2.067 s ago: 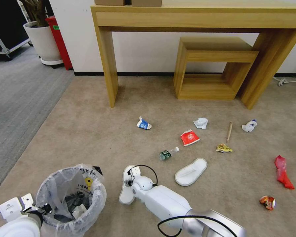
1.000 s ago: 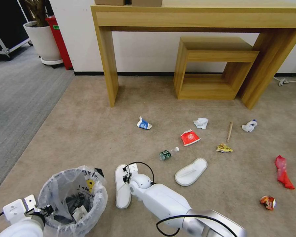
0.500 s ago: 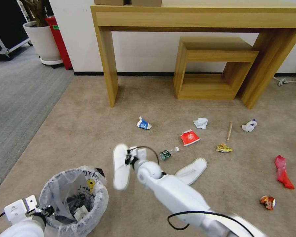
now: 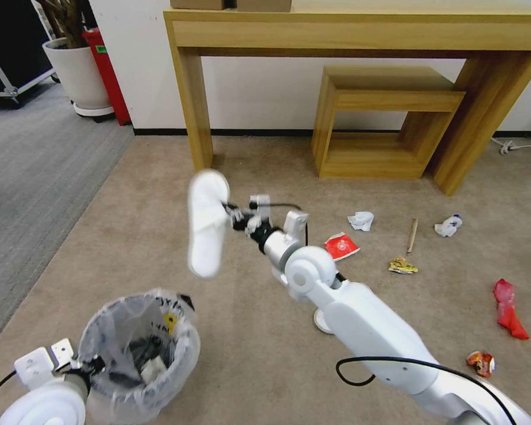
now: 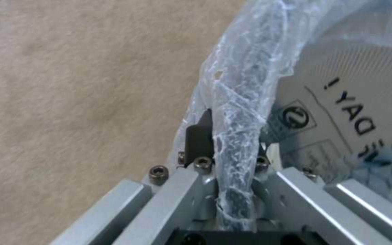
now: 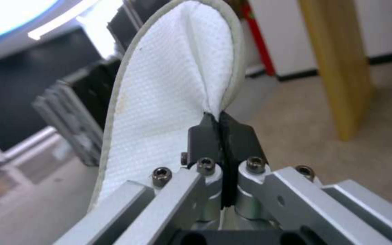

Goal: Pick up the trash bin and place the garbage on the floor into it.

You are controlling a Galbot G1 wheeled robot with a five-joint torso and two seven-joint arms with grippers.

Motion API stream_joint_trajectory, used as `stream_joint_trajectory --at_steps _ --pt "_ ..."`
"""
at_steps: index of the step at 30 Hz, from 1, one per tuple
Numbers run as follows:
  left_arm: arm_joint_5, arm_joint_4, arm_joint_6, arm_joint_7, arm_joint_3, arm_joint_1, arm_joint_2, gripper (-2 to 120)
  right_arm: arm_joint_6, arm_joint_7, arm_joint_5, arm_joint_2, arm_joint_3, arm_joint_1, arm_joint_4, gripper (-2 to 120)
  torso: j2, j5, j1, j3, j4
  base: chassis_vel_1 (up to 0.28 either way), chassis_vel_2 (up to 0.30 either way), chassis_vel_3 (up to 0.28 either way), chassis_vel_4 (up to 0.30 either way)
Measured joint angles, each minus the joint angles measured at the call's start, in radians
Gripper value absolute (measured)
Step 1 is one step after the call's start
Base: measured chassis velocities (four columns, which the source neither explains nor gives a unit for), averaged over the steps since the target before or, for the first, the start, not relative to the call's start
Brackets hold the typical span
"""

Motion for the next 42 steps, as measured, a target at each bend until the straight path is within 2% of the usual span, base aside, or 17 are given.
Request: stream_joint_trajectory --at_steps 9,13,21,26,31,37,42 --pt "-0.024 0.009 -0.002 -0.012 0.03 -0.063 -0.002 0 0.023 -0.022 -0.004 0.001 -0.093 -0.008 0.037 0 0.0 0.0 0.0 0.0 0.0004 0.0 0.0 0.0 0.0" --pt "-0.058 0.008 -0.002 -0.046 0.05 -0.104 0.004 0 0.038 -0.038 -0.034 0.016 -0.156 -0.011 0.004 0 0.0 -0.0001 0.0 0.0 0.0002 0.0 0.0 0.0 0.0" --pt "-0.067 0.0 0.001 -0.057 0.058 -0.11 0.012 0 0.069 -0.055 -0.073 0.035 -0.217 -0.011 -0.051 0 0.0 -0.0002 0.0 0.0 0.0004 0.0 0.0 0.0 0.0" --pt "-0.07 -0.007 0.001 -0.064 0.068 -0.106 0.017 0 0.121 -0.104 -0.175 0.047 -0.25 -0.007 -0.121 0 0.0 -0.0002 0.0 0.0 0.0003 0.0 0.0 0.0 0.0" --pt "-0.079 -0.009 0.004 -0.073 0.073 -0.106 0.02 0 0.152 -0.124 -0.228 0.046 -0.272 -0.006 -0.145 0 0.0 -0.0001 0.0 0.0 0.0003 0.0 0.0 0.0 0.0" --pt "-0.095 -0.014 0.004 -0.085 0.08 -0.11 0.035 0 0.234 -0.161 -0.329 0.039 -0.309 -0.015 -0.185 0 0.0 -0.0001 0.0 0.0 0.0003 0.0 0.0 0.0 0.0" --pt "-0.094 -0.007 0.005 -0.087 0.092 -0.113 0.037 0 0.257 -0.171 -0.348 0.042 -0.314 -0.014 -0.197 0 0.0 -0.0001 0.0 0.0 0.0003 0.0 0.0 0.0 0.0"
